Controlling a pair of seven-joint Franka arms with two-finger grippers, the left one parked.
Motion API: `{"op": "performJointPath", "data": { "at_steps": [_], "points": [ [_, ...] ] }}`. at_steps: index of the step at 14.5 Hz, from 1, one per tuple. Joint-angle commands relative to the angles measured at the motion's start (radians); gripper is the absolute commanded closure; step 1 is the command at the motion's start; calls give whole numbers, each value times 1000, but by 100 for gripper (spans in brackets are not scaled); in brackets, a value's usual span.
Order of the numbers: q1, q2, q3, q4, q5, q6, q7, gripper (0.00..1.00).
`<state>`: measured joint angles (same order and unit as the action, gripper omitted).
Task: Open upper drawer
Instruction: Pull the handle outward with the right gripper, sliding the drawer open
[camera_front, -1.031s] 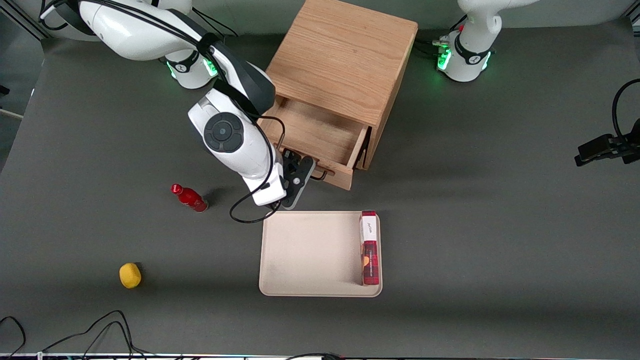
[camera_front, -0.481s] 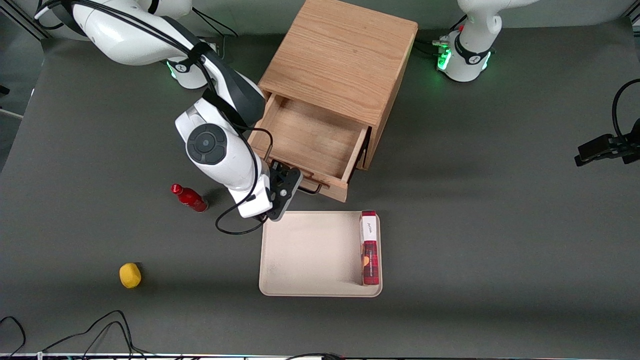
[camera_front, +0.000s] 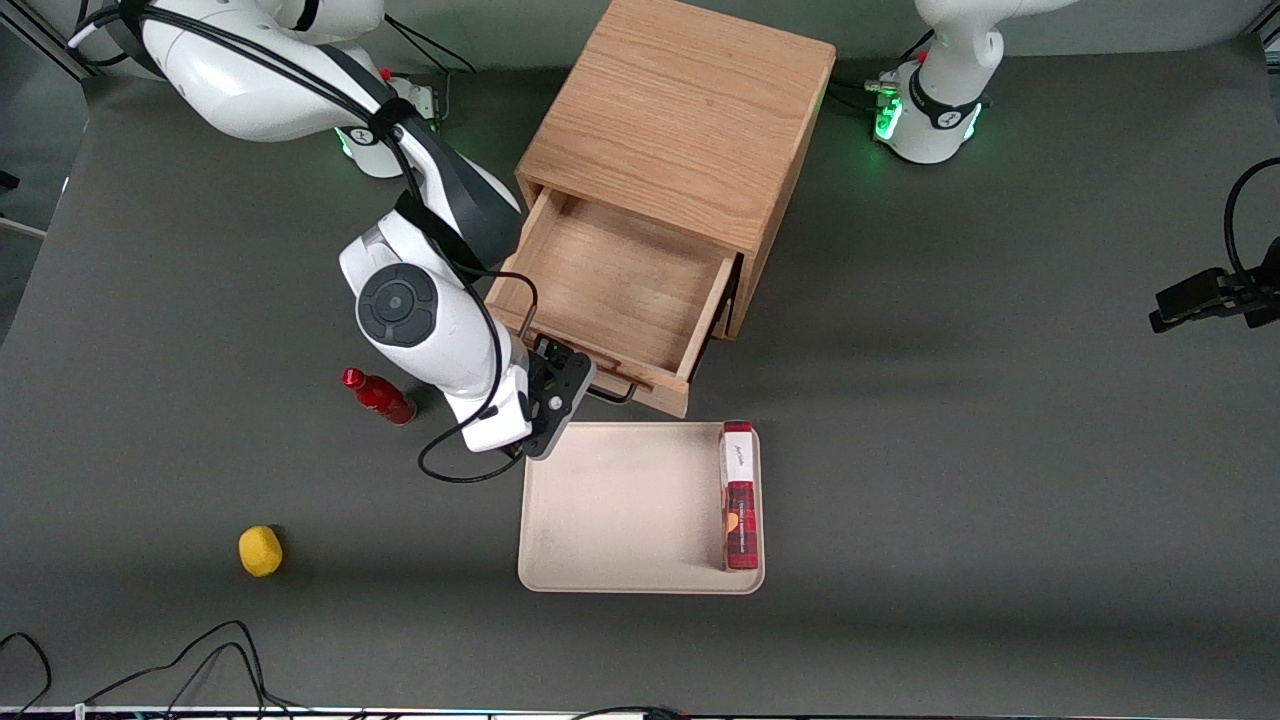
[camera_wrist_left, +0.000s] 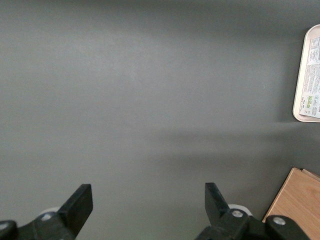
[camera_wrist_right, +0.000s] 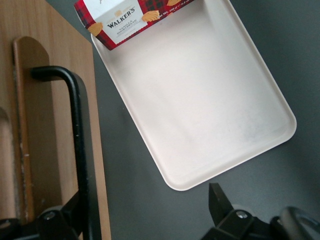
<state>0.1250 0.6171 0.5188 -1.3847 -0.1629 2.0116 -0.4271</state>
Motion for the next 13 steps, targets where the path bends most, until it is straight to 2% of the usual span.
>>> {"op": "performJointPath", "data": {
  "at_steps": [1, 13],
  "points": [
    [-1, 24, -6, 42, -9, 13, -24, 0],
    [-21, 49, -13, 72, -7, 32, -44, 0]
  ]
}}
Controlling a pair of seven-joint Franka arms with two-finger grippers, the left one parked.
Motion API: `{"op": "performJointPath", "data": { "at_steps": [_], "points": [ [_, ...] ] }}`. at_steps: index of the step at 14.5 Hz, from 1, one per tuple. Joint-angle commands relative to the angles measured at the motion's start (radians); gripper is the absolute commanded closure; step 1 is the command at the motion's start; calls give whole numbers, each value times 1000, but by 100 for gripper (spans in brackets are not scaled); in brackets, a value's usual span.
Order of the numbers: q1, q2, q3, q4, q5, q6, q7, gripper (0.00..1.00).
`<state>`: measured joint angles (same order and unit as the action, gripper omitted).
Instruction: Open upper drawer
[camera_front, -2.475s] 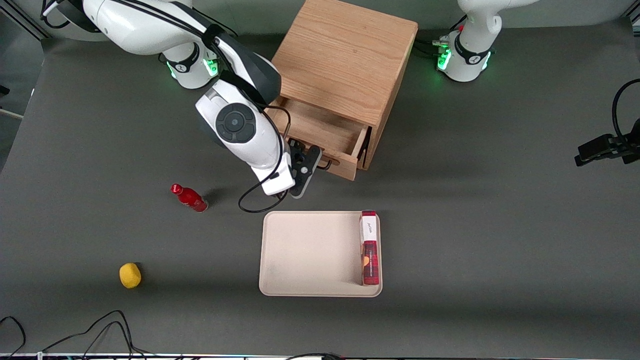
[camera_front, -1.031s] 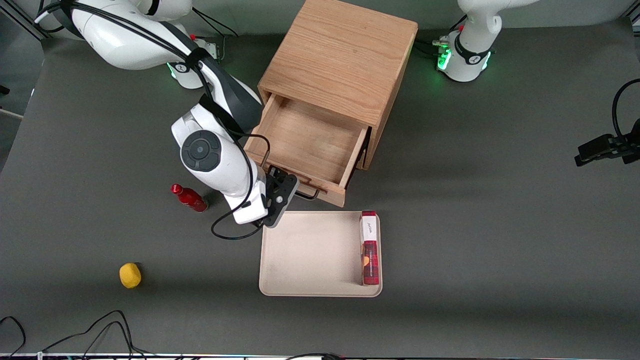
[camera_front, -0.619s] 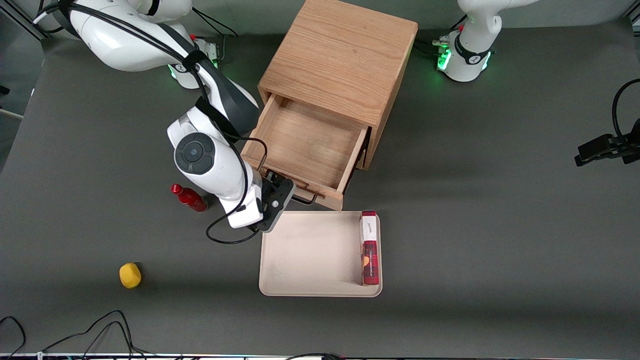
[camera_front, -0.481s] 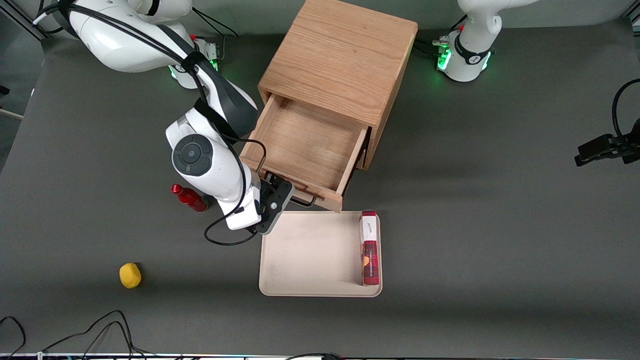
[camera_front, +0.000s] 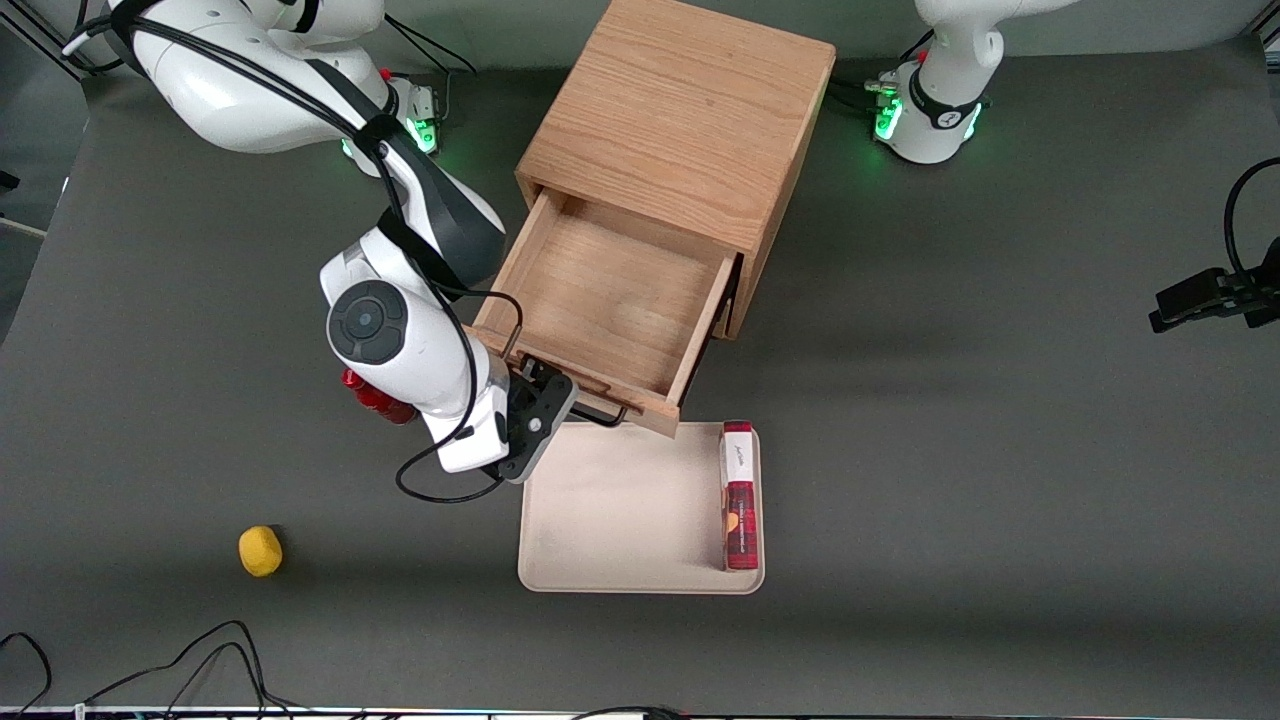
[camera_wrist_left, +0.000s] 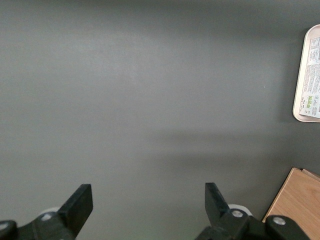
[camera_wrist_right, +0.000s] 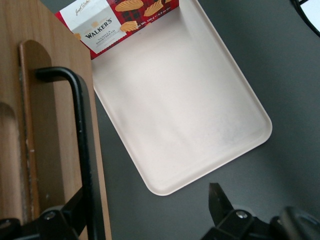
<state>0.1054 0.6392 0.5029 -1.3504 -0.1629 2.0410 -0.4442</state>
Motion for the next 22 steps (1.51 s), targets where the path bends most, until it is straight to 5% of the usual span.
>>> {"op": "performJointPath", "data": {
  "at_steps": [1, 8, 13, 17, 20, 22],
  "points": [
    [-1, 27, 3, 39, -7, 2, -27, 0],
    [-3, -35, 5, 45, -3, -7, -14, 0],
    [-45, -194, -55, 34, 124, -15, -14, 0],
    [-78, -361, -231, -51, 474, -146, 5, 0],
    [-91, -488, -316, -121, 453, -223, 7, 0],
    [-113, -548, -322, -157, 340, -246, 9, 0]
  ]
}}
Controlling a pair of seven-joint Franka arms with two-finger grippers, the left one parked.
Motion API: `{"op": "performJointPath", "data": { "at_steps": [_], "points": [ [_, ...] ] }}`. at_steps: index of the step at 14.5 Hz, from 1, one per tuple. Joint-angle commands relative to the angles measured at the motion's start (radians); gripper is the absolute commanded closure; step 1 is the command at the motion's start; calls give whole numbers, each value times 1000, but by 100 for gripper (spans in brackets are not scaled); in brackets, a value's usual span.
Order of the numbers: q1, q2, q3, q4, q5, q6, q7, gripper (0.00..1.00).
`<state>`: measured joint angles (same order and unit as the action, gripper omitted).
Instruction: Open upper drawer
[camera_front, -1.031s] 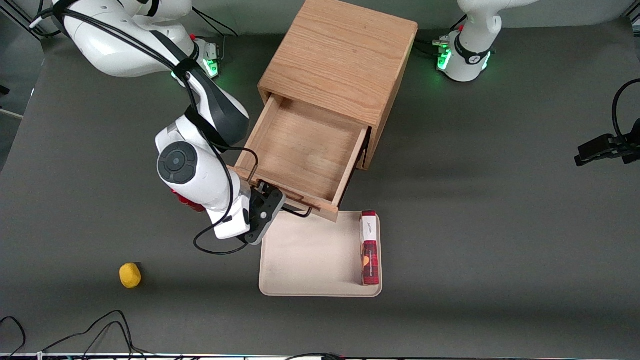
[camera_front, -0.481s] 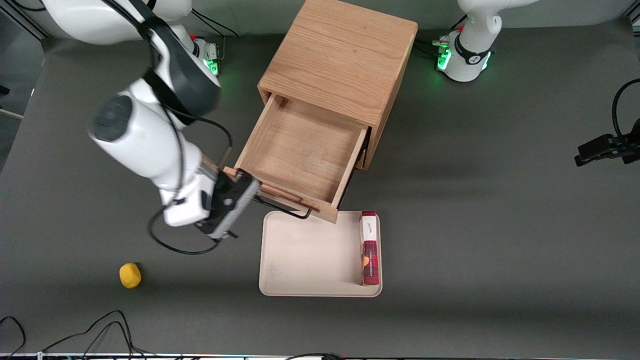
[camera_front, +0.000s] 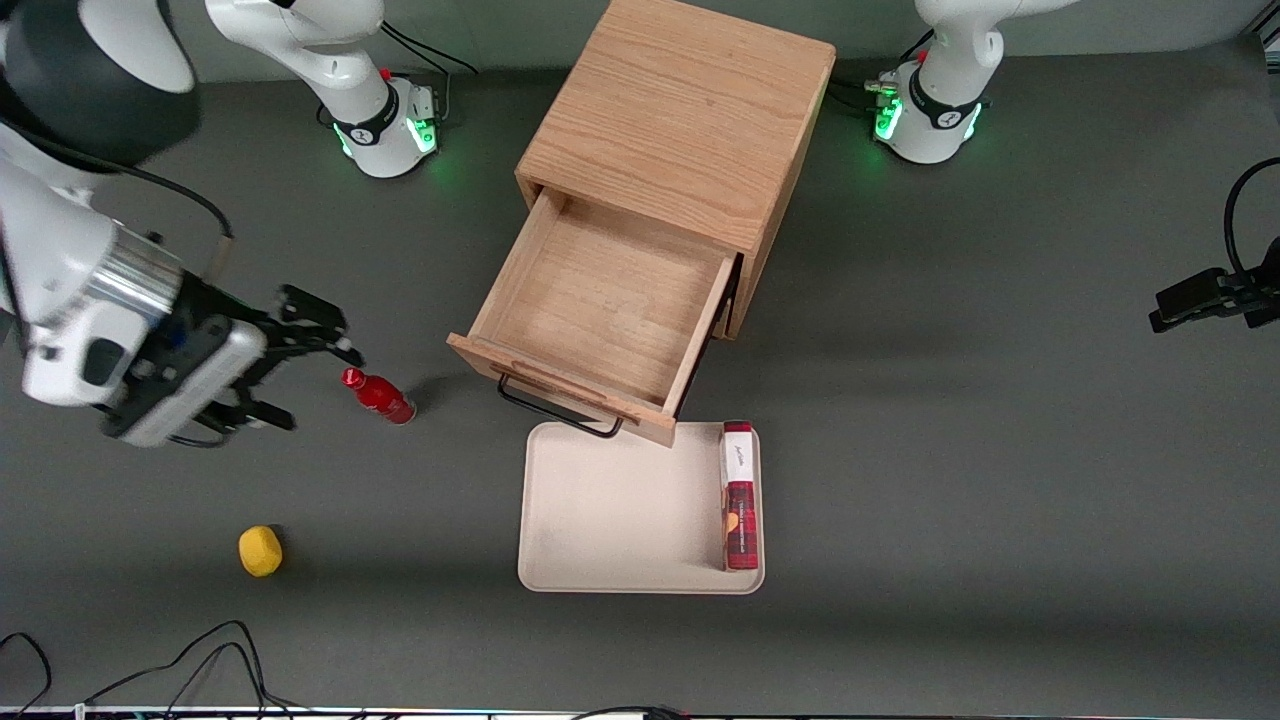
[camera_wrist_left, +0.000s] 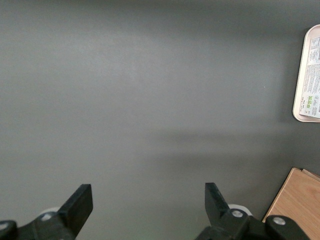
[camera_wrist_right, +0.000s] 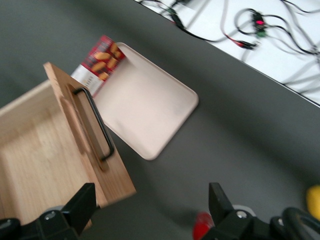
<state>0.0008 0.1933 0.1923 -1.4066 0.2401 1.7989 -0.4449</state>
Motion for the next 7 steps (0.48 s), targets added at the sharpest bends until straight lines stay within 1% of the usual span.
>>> {"op": "performJointPath", "data": {
  "at_steps": [1, 4, 5, 7],
  "points": [
    [-28, -119, -11, -107, -80, -38, 43, 0],
    [-61, -153, -13, -123, -87, -168, 315, 0],
    [-62, -170, -13, -136, -102, -196, 384, 0],
    [-70, -216, -13, -199, -160, -213, 500, 0]
  ]
}}
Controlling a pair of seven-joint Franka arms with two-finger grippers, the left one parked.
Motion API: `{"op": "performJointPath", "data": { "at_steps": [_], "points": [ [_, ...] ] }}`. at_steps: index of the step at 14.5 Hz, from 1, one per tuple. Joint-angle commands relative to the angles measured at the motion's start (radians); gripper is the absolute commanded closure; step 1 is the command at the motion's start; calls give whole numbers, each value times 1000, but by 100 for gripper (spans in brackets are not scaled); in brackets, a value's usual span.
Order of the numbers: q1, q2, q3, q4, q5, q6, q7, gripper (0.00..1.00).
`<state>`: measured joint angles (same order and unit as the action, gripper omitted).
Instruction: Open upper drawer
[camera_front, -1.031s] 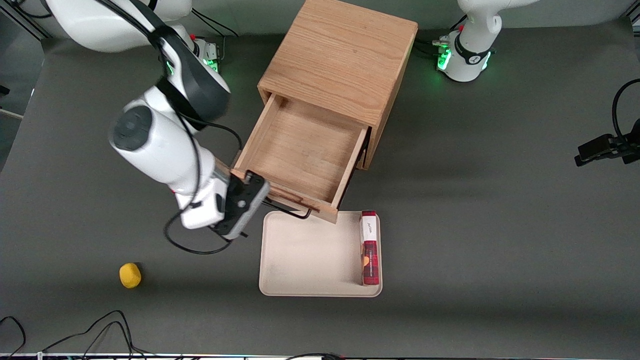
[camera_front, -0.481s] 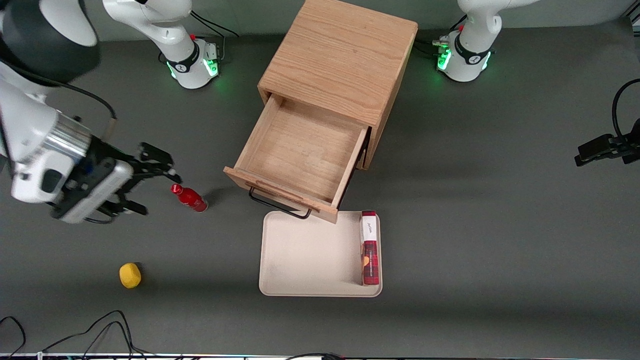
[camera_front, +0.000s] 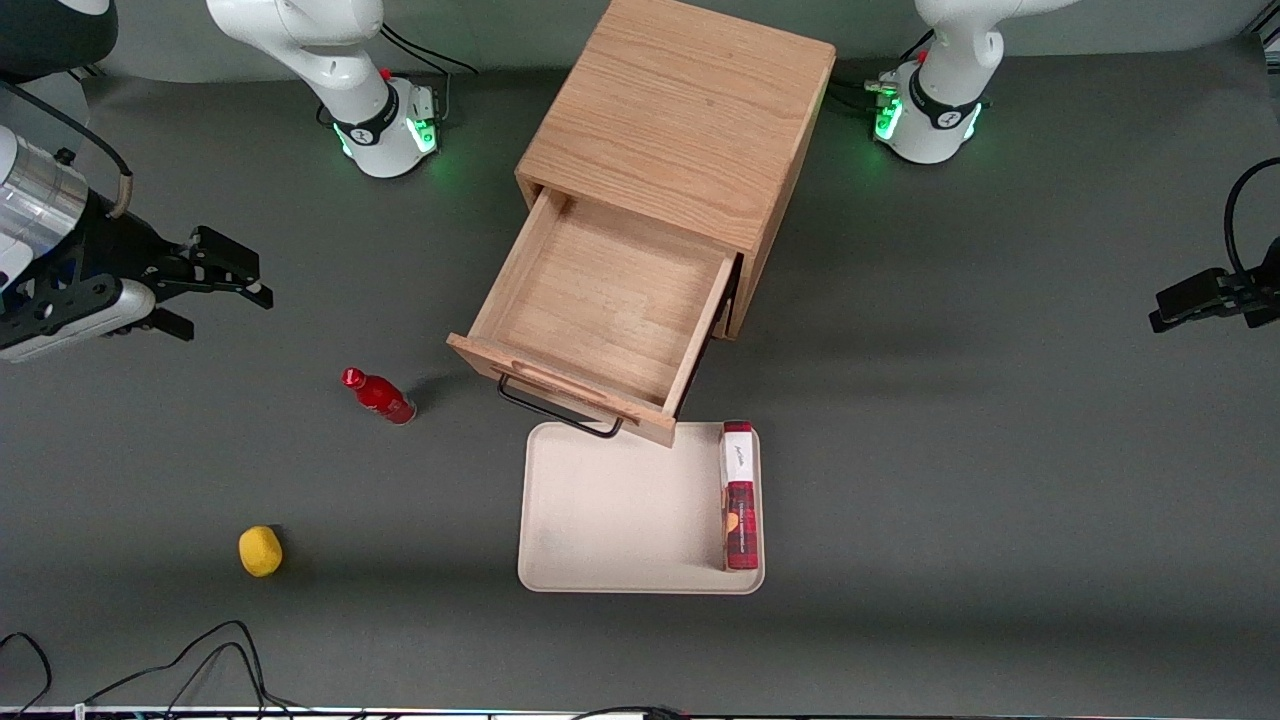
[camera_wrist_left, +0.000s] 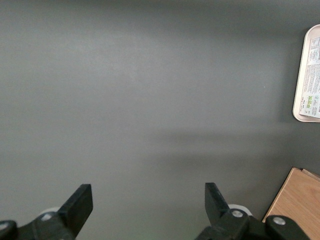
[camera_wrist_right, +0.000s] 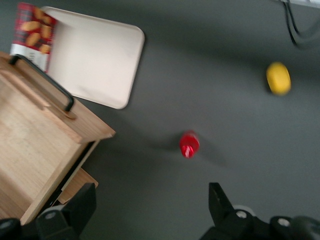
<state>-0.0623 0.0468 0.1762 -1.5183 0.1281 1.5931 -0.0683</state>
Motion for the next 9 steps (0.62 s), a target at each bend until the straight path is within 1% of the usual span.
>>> {"op": "performJointPath", "data": {
  "at_steps": [1, 3, 5, 7, 9],
  "points": [
    [-8, -80, 3, -111, -76, -11, 183, 0],
    [-11, -84, 3, -120, -87, -12, 299, 0],
    [-40, -84, 2, -117, -93, -12, 283, 0],
    [-42, -84, 2, -117, -100, -12, 227, 0],
    [-40, -87, 3, -115, -110, -12, 225, 0]
  ]
}}
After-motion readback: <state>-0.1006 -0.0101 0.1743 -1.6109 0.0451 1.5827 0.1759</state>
